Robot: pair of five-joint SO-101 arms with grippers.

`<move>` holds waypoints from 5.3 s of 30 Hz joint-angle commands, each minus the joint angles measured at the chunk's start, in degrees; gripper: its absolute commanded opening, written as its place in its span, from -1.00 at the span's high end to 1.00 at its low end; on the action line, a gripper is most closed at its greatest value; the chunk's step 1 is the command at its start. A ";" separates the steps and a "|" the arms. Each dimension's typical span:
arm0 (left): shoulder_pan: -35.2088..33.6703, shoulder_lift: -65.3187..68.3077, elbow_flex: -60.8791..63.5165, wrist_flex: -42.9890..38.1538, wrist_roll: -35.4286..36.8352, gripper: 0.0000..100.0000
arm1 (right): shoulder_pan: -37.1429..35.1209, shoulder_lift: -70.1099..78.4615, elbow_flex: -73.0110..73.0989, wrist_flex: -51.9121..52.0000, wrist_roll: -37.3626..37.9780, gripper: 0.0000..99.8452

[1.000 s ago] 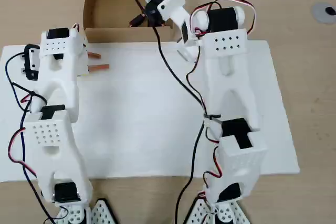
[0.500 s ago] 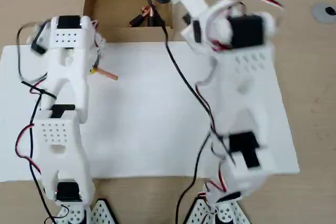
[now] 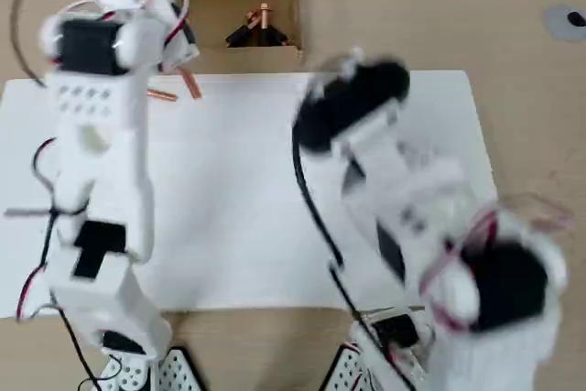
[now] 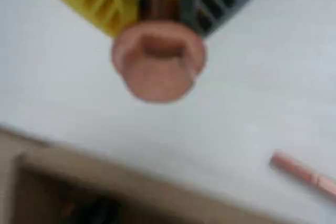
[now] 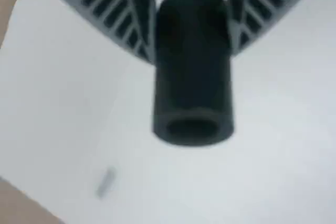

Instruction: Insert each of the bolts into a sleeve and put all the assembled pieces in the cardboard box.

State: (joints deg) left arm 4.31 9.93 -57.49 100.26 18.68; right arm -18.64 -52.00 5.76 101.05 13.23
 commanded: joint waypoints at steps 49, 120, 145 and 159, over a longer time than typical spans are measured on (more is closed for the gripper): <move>21.98 -86.02 60.04 -8.26 -11.78 0.99 | -25.54 -27.12 63.87 -67.60 -13.27 0.98; 26.11 -113.98 119.74 -59.43 -23.82 0.99 | -28.35 -60.26 90.86 -81.41 -20.13 0.98; 18.73 -113.98 119.65 -62.07 -20.31 0.99 | -28.35 -60.26 90.86 -81.41 -20.13 0.98; 23.30 -113.98 123.08 -62.07 -20.31 0.99 | -28.35 -60.44 90.86 -81.41 -20.13 0.98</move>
State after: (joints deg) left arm 26.37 -103.91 65.58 39.69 -2.07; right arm -46.68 -103.60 96.48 19.65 -6.73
